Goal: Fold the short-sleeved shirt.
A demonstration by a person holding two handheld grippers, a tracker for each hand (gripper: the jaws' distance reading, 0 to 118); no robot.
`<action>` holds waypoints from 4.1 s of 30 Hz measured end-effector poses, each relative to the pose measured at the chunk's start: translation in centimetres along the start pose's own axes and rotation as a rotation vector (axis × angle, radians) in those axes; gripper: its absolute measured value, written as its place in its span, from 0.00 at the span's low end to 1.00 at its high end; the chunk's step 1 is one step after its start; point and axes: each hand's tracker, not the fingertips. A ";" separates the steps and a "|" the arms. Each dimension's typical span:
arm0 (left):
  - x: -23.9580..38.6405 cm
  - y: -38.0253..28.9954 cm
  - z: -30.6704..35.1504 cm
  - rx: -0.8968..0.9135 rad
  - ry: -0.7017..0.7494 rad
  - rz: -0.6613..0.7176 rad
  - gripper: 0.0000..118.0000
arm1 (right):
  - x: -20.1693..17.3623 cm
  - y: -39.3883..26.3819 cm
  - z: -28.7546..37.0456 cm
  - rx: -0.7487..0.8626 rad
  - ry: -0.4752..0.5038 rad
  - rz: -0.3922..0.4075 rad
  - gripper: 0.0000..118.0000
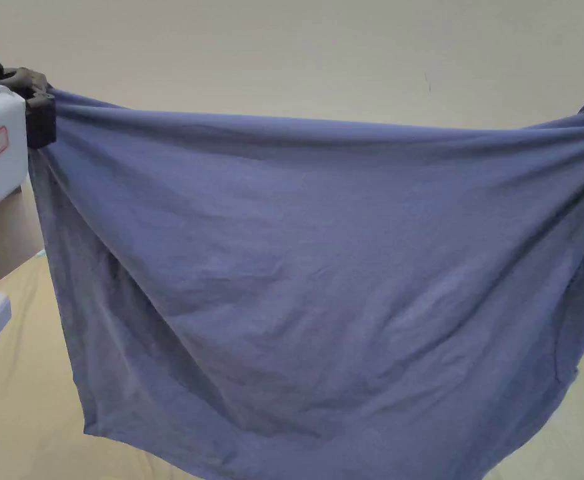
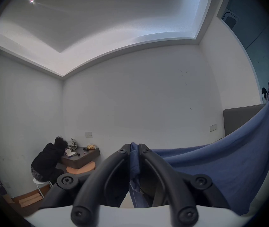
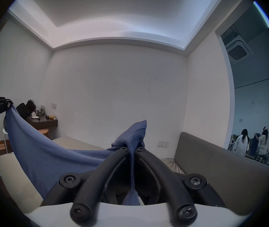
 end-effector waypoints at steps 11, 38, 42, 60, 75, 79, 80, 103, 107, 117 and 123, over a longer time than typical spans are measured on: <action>0.9 3.4 -7.6 -0.041 -0.030 -0.027 0.06 | 1.3 2.6 -6.4 0.020 -0.055 0.028 0.03; 7.7 -4.7 -32.9 -0.267 -0.041 -0.084 0.06 | -1.8 -4.8 -32.1 -0.149 -0.117 0.128 0.03; 8.6 -8.9 -34.3 -0.315 -0.047 -0.074 0.06 | -2.6 -9.2 -33.6 -0.209 -0.099 0.122 0.03; 10.1 -36.6 -15.9 -0.745 -0.182 -0.166 0.06 | -6.6 -36.3 -17.6 -0.663 0.100 -0.057 0.03; 6.8 -44.4 4.9 -1.094 -0.321 -0.289 0.06 | -7.4 -45.9 4.5 -1.066 0.240 0.026 0.03; 6.5 -43.5 7.6 -1.117 -0.372 -0.357 0.06 | -6.8 -45.2 7.2 -1.146 0.263 0.026 0.03; 6.7 -43.5 8.2 -1.128 -0.382 -0.387 0.06 | -6.6 -45.1 7.6 -1.162 0.264 0.019 0.03; 6.7 -34.0 7.7 -0.874 -0.294 -0.115 0.98 | -5.9 -35.0 6.1 -0.914 0.110 0.019 0.85; 7.6 -27.5 5.7 -0.612 -0.235 0.045 0.75 | -8.4 -28.0 3.6 -0.671 0.124 0.004 0.78; 12.3 -23.3 1.4 -0.381 -0.194 0.045 0.00 | -15.4 -23.5 -0.4 -0.406 0.110 0.076 0.01; 13.7 -27.3 -4.1 -0.461 -0.228 0.011 0.00 | -16.3 -25.9 -3.5 -0.449 0.125 0.084 0.01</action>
